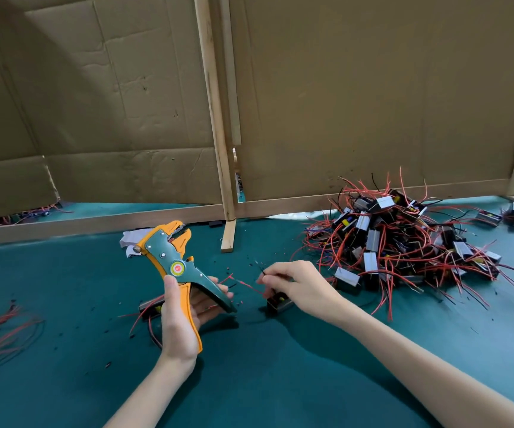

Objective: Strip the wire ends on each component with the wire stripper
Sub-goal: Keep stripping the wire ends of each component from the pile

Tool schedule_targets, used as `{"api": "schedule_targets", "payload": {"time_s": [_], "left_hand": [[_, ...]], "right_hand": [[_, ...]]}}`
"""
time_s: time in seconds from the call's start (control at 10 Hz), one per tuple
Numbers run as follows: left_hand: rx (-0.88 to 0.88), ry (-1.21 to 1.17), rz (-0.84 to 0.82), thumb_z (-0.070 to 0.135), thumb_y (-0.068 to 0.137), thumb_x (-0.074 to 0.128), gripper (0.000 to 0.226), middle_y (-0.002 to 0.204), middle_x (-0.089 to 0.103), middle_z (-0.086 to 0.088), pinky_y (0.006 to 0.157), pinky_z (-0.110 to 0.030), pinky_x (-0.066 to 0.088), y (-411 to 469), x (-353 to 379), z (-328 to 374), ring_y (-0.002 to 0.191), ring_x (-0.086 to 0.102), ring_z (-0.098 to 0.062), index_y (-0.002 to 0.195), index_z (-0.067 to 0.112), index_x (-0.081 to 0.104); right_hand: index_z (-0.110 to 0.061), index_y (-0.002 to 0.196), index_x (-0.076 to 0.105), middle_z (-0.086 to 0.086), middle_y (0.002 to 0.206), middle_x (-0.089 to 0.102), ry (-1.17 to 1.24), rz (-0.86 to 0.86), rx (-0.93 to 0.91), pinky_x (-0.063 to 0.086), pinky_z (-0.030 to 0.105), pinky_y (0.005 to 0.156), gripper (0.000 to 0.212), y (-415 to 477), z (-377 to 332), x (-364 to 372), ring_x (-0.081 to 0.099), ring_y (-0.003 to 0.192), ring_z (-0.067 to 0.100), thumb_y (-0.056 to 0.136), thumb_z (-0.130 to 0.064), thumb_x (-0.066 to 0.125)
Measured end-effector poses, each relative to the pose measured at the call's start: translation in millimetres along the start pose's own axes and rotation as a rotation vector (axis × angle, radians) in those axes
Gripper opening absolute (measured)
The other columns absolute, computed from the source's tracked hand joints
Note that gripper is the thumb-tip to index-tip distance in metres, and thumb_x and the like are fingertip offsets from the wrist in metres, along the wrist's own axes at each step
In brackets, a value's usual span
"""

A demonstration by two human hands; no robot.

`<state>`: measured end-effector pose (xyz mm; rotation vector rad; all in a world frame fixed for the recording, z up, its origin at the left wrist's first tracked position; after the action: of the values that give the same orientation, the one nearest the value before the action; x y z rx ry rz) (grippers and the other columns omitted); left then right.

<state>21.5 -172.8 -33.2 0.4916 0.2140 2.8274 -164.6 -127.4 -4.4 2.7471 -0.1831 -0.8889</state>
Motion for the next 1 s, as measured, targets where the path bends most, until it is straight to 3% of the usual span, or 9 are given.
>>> {"api": "schedule_targets", "payload": {"time_s": [0.1,0.2,0.3,0.4,0.5,0.6,0.7,0.8,1.0], "left_hand": [[-0.127,-0.026,-0.119,0.068,0.082,0.028,0.082,0.088,0.068,-0.027,0.07,-0.04,0.059,-4,9,-4,0.083,0.068,-0.041,0.095,-0.005,0.064],[-0.298,-0.046,-0.279,0.069,0.079,0.032,0.082,0.088,0.066,-0.03,0.069,-0.044,0.058,-15,24,-10,0.082,0.068,-0.043,0.089,-0.003,0.069],[-0.416,-0.039,-0.443,0.07,0.082,0.027,0.085,0.089,0.063,-0.031,0.07,-0.044,0.056,-29,38,-15,0.082,0.066,-0.044,0.089,-0.004,0.071],[-0.494,-0.022,-0.542,0.071,0.083,0.029,0.087,0.088,0.063,-0.031,0.072,-0.045,0.054,-41,48,-18,0.082,0.065,-0.045,0.091,-0.006,0.069],[-0.532,0.006,-0.567,0.078,0.07,0.048,0.092,0.09,0.065,-0.029,0.073,-0.044,0.053,-49,53,-20,0.084,0.066,-0.043,0.1,-0.008,0.063],[-0.568,0.021,-0.561,0.081,0.054,0.061,0.101,0.089,0.068,-0.026,0.07,-0.042,0.054,-53,54,-23,0.081,0.067,-0.041,0.104,-0.007,0.058],[-0.582,0.026,-0.553,0.082,0.055,0.059,0.1,0.088,0.068,-0.026,0.069,-0.042,0.054,-54,53,-25,0.08,0.067,-0.04,0.102,-0.007,0.059],[-0.592,0.014,-0.553,0.082,0.06,0.058,0.098,0.087,0.067,-0.026,0.069,-0.042,0.054,-54,52,-27,0.079,0.067,-0.04,0.101,-0.007,0.059],[-0.583,0.041,-0.552,0.085,0.056,0.064,0.099,0.085,0.068,-0.024,0.068,-0.041,0.054,-55,51,-24,0.076,0.068,-0.037,0.098,-0.005,0.059]], "right_hand": [[-0.012,0.084,0.068,-0.003,0.067,0.065,0.263,-0.027,0.071,0.045,0.024,0.073,0.021,-9,5,-5,0.058,0.068,0.009,0.099,-0.014,0.053],[-0.015,0.071,0.062,-0.002,0.061,0.057,0.416,-0.017,0.118,0.038,0.021,0.065,0.028,-19,4,-16,0.05,0.06,0.009,0.097,-0.013,0.052],[-0.016,0.062,0.048,-0.008,0.057,0.048,0.595,-0.018,0.125,0.043,0.019,0.07,0.022,-24,-2,-22,0.04,0.055,0.01,0.084,-0.022,0.05],[-0.018,0.062,0.038,-0.002,0.059,0.046,0.758,-0.081,0.123,0.049,0.027,0.078,0.03,-26,-7,-23,0.041,0.056,0.015,0.091,-0.022,0.041],[-0.021,0.055,0.042,0.007,0.07,0.064,0.839,-0.122,0.138,0.054,0.03,0.08,0.045,-30,-11,-23,0.059,0.065,0.02,0.098,-0.019,0.033],[-0.02,0.056,0.041,0.013,0.079,0.069,0.968,-0.18,0.138,0.055,0.029,0.077,0.032,-32,-16,-20,0.066,0.072,0.024,0.087,-0.022,0.041],[-0.019,0.058,0.04,0.016,0.083,0.071,1.015,-0.194,0.149,0.055,0.033,0.081,0.027,-33,-18,-18,0.068,0.077,0.026,0.084,-0.023,0.043],[-0.019,0.054,0.041,0.015,0.083,0.071,1.014,-0.159,0.19,0.056,0.033,0.079,0.04,-33,-16,-18,0.069,0.076,0.026,0.093,-0.015,0.032],[-0.019,0.051,0.042,0.012,0.077,0.07,1.017,-0.143,0.218,0.057,0.035,0.085,0.039,-35,-20,-17,0.068,0.07,0.024,0.089,-0.02,0.039]]}}
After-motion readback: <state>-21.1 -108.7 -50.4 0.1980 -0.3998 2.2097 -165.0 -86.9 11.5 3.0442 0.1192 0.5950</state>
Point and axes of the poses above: each hand's wrist, its own y-axis towards the middle knuckle, its own x-axis out of the palm, z = x × y, the point moved 7 cm from there along y, towards the middle knuckle
